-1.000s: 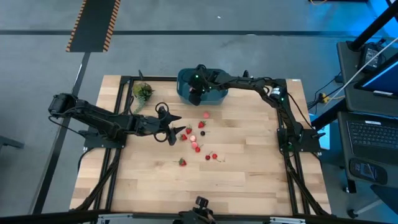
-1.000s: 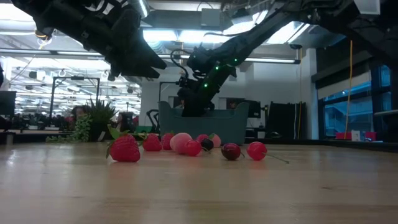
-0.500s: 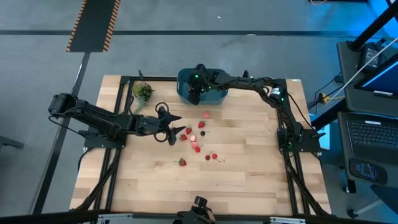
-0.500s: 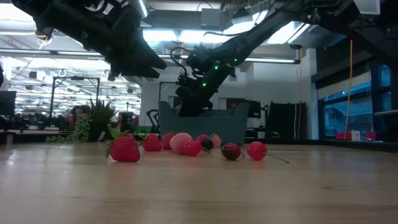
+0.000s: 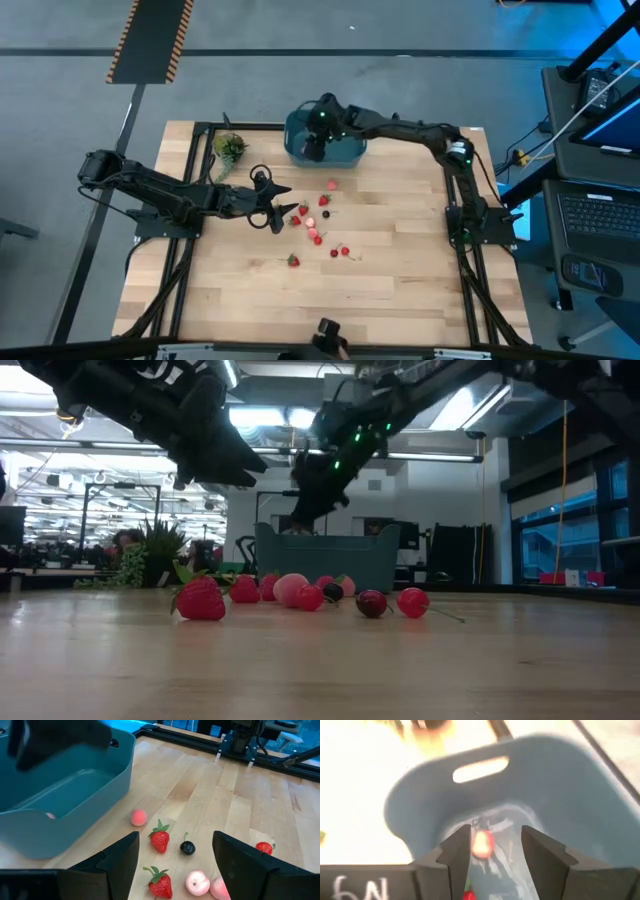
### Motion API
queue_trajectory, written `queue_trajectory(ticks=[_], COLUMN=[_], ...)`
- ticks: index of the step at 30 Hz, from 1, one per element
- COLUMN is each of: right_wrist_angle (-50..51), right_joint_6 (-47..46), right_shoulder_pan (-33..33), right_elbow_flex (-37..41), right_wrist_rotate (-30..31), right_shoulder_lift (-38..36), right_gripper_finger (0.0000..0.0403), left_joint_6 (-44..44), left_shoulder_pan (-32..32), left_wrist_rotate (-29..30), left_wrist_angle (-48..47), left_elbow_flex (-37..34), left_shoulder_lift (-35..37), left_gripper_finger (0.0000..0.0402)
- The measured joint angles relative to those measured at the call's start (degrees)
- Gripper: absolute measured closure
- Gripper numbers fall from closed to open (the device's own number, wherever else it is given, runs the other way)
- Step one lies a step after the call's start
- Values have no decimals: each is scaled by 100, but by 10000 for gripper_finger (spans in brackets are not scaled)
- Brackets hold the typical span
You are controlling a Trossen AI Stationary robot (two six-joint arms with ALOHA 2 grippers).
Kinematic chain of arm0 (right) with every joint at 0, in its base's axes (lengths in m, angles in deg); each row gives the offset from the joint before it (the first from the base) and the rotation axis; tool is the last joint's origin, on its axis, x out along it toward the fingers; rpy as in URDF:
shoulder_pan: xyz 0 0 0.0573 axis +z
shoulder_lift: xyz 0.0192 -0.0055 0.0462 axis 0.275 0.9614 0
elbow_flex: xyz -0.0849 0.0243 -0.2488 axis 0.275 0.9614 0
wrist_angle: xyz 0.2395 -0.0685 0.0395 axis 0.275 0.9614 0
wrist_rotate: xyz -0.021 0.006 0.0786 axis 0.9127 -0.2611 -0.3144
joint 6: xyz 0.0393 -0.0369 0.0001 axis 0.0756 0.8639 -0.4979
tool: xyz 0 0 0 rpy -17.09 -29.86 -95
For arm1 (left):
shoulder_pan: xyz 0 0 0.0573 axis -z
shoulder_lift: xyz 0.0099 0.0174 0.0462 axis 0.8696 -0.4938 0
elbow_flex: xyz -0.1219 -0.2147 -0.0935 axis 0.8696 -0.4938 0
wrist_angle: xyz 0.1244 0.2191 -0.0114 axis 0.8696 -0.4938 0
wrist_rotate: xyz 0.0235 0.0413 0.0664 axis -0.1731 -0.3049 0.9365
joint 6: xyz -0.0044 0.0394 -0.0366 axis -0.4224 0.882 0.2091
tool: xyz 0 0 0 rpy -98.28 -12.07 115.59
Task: Pick and placing Produce into tupperware
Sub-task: Put the cherry into the blue bin
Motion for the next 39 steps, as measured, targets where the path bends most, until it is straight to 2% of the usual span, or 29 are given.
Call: queue_trajectory(ticks=[5, 9, 16, 25, 39], right_wrist_angle=[354, 144, -1710, -4082, -5049], right_joint_6=[138, 175, 166, 110, -308], right_shoulder_pan=[112, 270, 486, 588, 945], right_elbow_flex=[94, 738, 2709, 4645, 6171], right_wrist_rotate=[231, 652, 806, 822, 760], right_shoulder_lift=[-593, -1166, -2274, -3239, -4180], right_gripper_finger=[226, 226, 226, 226, 226], left_joint_6=[-2, -4, -11, -52, -57], left_shoulder_pan=[0, -1, -2, -4, -4], left_wrist_rotate=[0, 0, 2, 39, 96], left_wrist_angle=[-12, -14, 13, 69, 253], left_elbow_flex=[0, 0, 2, 0, 0], left_shoulder_lift=[0, 0, 0, 0, 0], left_gripper_finger=[156, 156, 156, 156, 156])
